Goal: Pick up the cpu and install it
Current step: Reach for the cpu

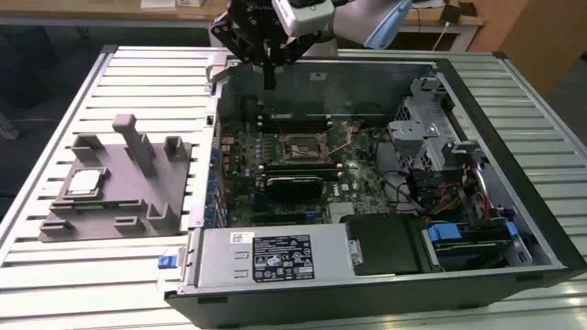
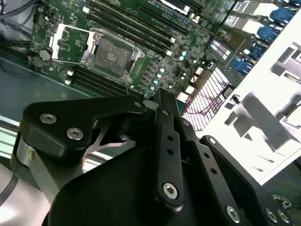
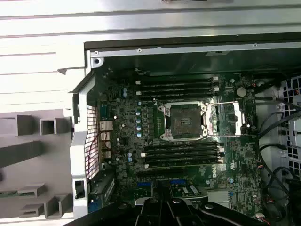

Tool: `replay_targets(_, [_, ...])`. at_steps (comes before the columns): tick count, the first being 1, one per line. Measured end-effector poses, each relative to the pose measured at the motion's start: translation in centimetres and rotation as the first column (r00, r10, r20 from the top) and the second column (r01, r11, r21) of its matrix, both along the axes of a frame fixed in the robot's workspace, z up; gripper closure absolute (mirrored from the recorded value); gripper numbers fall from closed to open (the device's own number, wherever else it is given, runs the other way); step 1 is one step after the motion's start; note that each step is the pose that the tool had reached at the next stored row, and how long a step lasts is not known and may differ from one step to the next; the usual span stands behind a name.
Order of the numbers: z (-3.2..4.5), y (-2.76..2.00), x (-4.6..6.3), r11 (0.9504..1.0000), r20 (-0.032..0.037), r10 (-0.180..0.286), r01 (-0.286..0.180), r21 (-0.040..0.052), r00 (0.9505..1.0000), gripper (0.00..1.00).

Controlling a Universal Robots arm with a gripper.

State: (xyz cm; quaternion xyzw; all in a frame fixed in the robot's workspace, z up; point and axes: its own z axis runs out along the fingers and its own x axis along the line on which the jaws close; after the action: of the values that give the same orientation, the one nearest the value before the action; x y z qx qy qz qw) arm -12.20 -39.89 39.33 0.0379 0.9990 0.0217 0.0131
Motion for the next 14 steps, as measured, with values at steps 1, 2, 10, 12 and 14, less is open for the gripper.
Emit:
replay_targets(1, [0.0, 0.0, 0.0, 1.0, 0.0, 0.0, 0.0, 0.0, 1.0, 0.89])
replay_targets(2, [0.0, 0.0, 0.0, 1.0, 0.0, 0.0, 0.0, 0.0, 1.0, 0.89])
replay_targets(10, [0.0, 0.0, 0.0, 1.0, 0.0, 0.0, 0.0, 0.0, 1.0, 0.89])
replay_targets(12, [0.0, 0.0, 0.0, 1.0, 0.0, 0.0, 0.0, 0.0, 1.0, 0.89])
replay_targets(14, [0.01, 0.0, -0.13, 1.0, 0.0, 0.0, 0.0, -0.0001, 1.0, 0.89])
